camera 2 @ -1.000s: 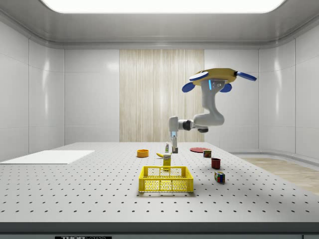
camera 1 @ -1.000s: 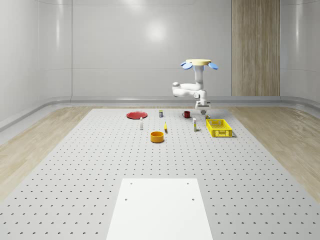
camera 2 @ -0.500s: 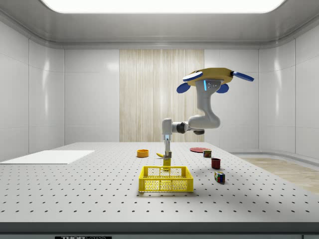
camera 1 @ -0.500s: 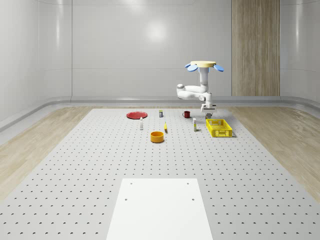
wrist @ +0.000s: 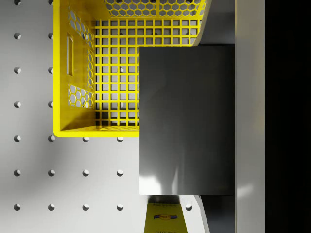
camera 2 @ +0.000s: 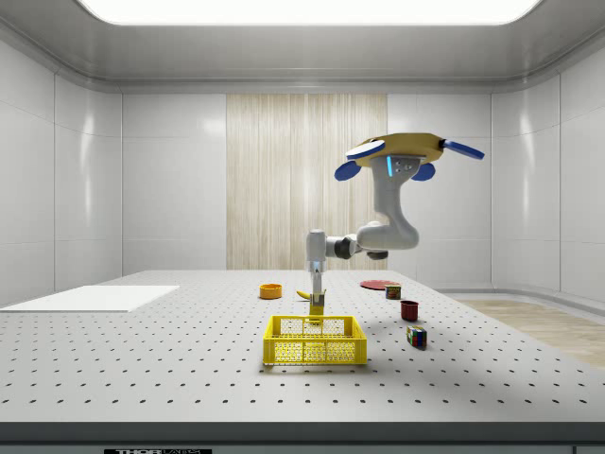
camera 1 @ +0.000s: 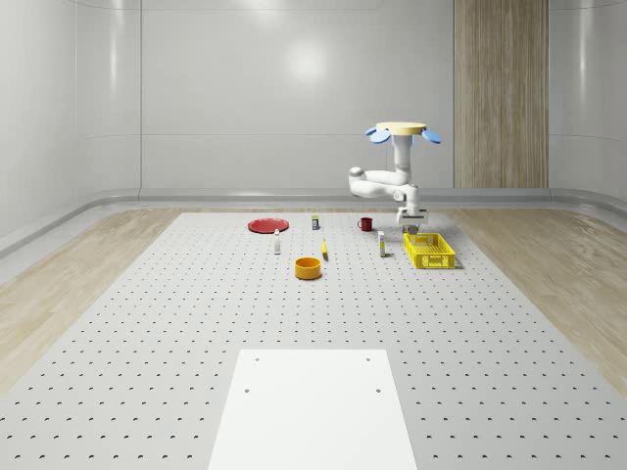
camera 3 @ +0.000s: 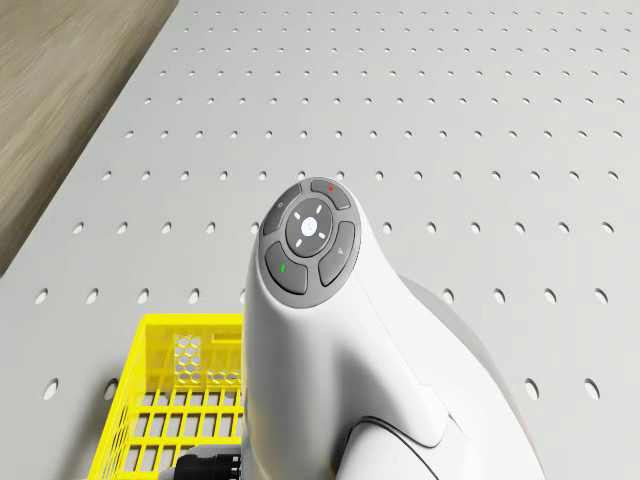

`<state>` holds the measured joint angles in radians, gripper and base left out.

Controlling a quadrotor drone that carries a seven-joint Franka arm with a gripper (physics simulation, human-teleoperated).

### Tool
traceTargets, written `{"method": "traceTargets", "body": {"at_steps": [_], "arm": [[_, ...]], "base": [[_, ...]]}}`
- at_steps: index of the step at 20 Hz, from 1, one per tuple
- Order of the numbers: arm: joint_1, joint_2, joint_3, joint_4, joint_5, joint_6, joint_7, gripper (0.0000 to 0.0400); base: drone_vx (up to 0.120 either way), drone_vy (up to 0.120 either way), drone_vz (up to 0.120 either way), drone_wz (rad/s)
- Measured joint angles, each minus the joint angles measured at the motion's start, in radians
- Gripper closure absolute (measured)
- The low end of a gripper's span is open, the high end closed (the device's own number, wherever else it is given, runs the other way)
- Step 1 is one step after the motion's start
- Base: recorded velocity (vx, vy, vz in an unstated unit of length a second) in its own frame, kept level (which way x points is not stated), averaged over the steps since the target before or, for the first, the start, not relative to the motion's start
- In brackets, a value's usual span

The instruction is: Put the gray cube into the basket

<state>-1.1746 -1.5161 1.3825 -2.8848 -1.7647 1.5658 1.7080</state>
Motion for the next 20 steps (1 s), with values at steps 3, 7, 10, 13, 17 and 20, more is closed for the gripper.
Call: {"method": "traceTargets", "body": {"at_steps": [3,7,10,13,17,20], "arm": [[-0.001,-0.003,0.001,0.0,0.001,0.003,0.001,0.015],[-0.002,-0.008,0.001,0.0,0.003,0.007,0.001,0.015],[-0.002,-0.011,0.002,0.0,0.004,0.01,0.002,0.015],[-0.003,-0.014,0.002,0.001,0.006,0.013,0.002,0.015],[-0.004,-0.018,0.001,0.001,0.006,0.017,0.003,0.015],[-0.006,-0.022,-0.022,0.005,-0.016,0.028,0.003,0.015]], "base": [[0.0,0.12,-0.12,0.0],[0.0,0.12,-0.12,0.0],[0.0,0.12,-0.12,0.0],[0.0,0.12,-0.053,0.0],[0.0,0.05,0.0,0.0],[0.0,0.0,0.0,0.0]]}}
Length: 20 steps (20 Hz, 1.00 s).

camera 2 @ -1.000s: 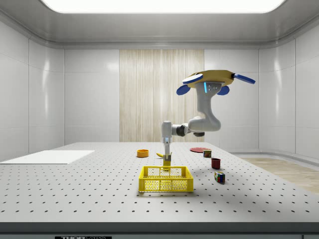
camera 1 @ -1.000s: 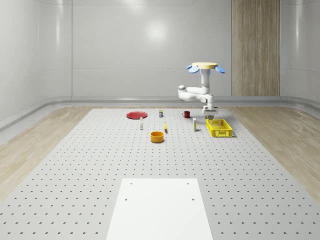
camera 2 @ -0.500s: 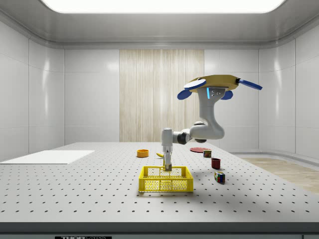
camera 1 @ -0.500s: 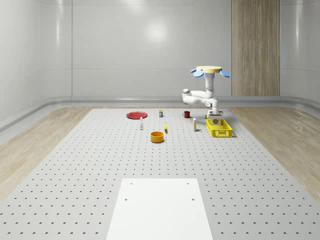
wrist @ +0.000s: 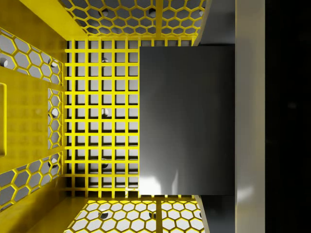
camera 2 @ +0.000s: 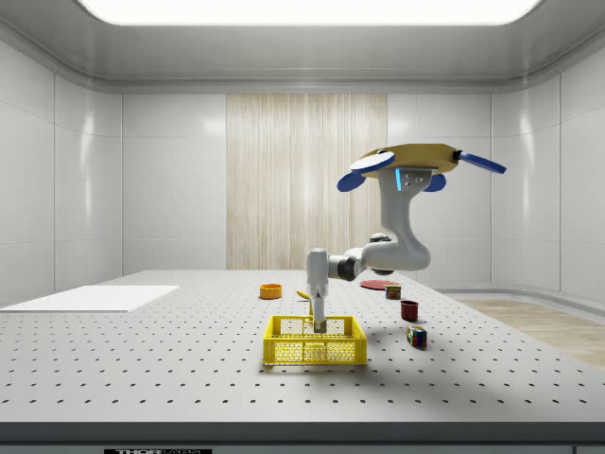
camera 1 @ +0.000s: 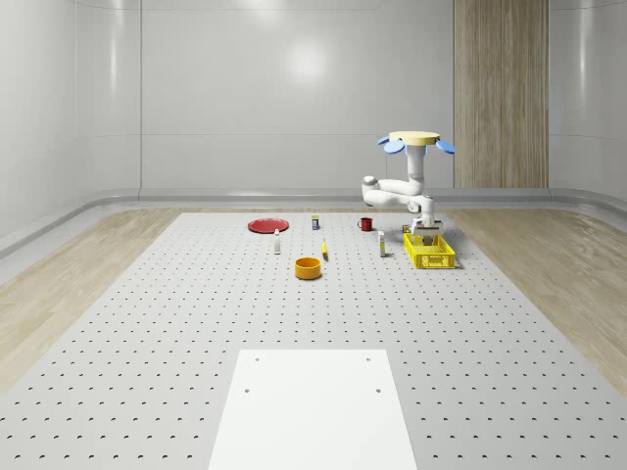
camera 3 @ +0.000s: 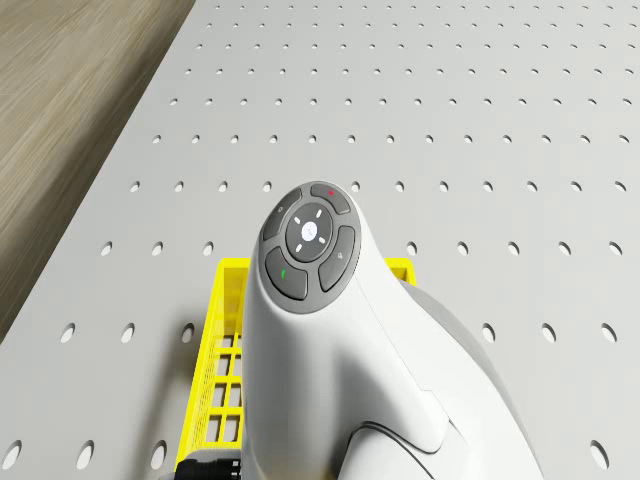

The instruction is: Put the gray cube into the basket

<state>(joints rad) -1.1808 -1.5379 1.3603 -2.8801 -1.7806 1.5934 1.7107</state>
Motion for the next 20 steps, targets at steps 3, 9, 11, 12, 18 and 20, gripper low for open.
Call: {"method": "traceTargets", "body": {"at_steps": [3,9,11,12,18,20], "arm": [[-0.005,-0.004,-0.039,0.007,-0.036,0.015,0.0,0.015],[-0.018,-0.007,-0.122,0.028,-0.114,0.046,0.0,0.015],[-0.021,-0.007,-0.141,0.034,-0.133,0.053,0.0,0.015],[-0.023,-0.006,-0.149,0.036,-0.14,0.055,0.0,0.015],[-0.021,-0.001,-0.149,0.035,-0.141,0.05,-0.002,0.0033],[-0.016,0.0,-0.128,0.029,-0.122,0.041,-0.002,0.002]], "base": [[0.0,0.0,0.0,0.0],[0.0,0.0,0.0,0.0],[0.0,0.0,0.0,0.0],[0.0,0.0,0.0,0.0],[0.0,0.0,0.0,0.0],[0.0,0.0,0.0,0.0]]}}
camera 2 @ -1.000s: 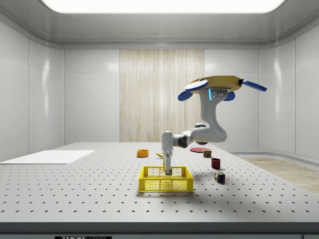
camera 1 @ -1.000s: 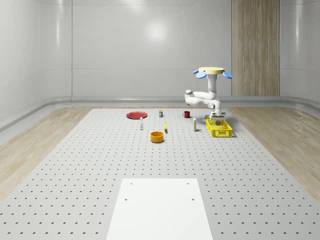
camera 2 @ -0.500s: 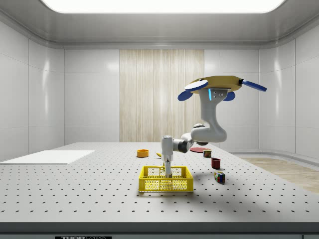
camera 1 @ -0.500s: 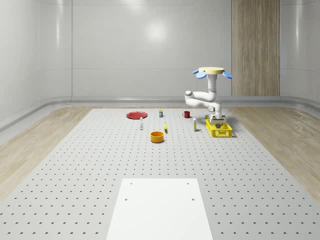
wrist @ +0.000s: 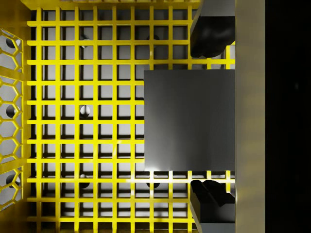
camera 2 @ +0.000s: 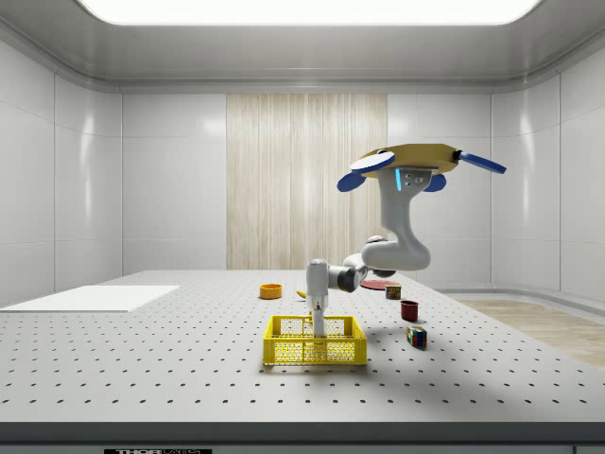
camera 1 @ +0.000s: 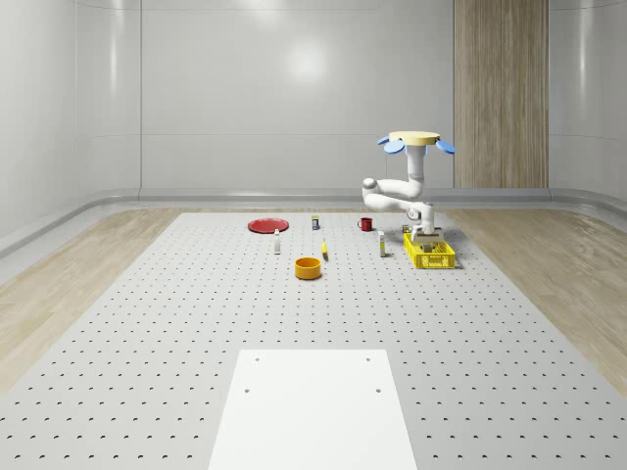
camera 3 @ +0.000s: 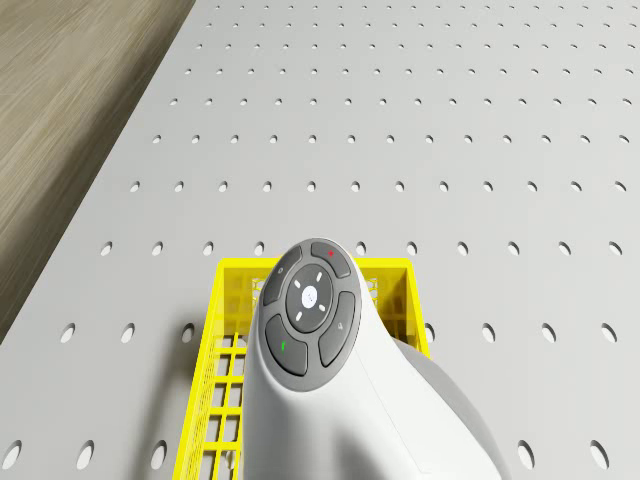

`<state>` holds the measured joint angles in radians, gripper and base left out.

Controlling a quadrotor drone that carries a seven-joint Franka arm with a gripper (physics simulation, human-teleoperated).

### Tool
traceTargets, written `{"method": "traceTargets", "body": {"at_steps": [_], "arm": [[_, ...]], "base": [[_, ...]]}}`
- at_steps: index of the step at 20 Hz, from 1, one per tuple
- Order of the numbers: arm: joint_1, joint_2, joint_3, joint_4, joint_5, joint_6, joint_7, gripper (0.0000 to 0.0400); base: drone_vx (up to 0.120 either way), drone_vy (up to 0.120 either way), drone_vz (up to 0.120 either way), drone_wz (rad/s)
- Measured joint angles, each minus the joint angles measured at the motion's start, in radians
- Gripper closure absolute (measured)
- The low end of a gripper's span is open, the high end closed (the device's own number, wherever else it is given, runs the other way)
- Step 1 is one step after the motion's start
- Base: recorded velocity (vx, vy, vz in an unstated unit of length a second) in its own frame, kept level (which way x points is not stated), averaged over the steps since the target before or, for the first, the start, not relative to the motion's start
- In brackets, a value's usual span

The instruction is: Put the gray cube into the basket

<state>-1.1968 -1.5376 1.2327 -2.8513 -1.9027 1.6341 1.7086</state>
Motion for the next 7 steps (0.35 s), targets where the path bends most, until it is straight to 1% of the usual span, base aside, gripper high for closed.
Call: {"method": "traceTargets", "body": {"at_steps": [7], "arm": [[0.009,0.003,0.053,-0.014,0.049,-0.021,0.0,0.0004]], "base": [[0.0,0.0,0.0,0.0]]}}
